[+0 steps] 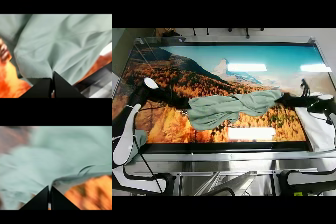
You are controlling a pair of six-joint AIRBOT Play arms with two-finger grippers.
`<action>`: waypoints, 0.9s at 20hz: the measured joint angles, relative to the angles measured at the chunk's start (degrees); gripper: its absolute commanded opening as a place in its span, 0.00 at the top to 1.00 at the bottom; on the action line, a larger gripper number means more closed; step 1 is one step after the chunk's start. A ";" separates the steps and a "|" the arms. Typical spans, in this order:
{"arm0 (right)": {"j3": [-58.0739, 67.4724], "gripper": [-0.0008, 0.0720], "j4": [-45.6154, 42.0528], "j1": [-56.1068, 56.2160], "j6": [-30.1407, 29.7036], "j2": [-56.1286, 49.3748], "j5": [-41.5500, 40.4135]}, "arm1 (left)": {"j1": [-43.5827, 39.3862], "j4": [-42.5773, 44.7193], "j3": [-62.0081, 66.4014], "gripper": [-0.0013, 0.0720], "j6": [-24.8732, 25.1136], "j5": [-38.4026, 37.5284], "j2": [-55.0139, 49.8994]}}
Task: Fold the shirts.
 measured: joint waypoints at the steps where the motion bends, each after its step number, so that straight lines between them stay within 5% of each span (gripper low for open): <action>1: 3.72 0.96 7.93 -0.79 -2.10 1.99 1.44 | 0.61 -1.90 4.28 0.97 -0.09 -0.96 1.73; 5: 21.40 0.96 34.51 -6.64 -9.75 9.66 1.22 | 5.49 -11.43 27.23 0.97 -0.52 2.21 10.49; 8: 32.70 0.96 43.58 -12.37 -13.00 14.64 -3.43 | 10.47 -15.80 38.62 0.97 -0.72 11.69 19.58; 13: 40.54 0.96 47.76 -17.94 -16.55 21.20 -6.71 | 18.62 -17.84 33.05 0.97 4.46 27.50 37.16; 18: 41.88 0.96 43.36 -18.93 -15.72 22.29 -3.26 | 20.37 -18.01 26.80 0.97 8.66 31.78 42.51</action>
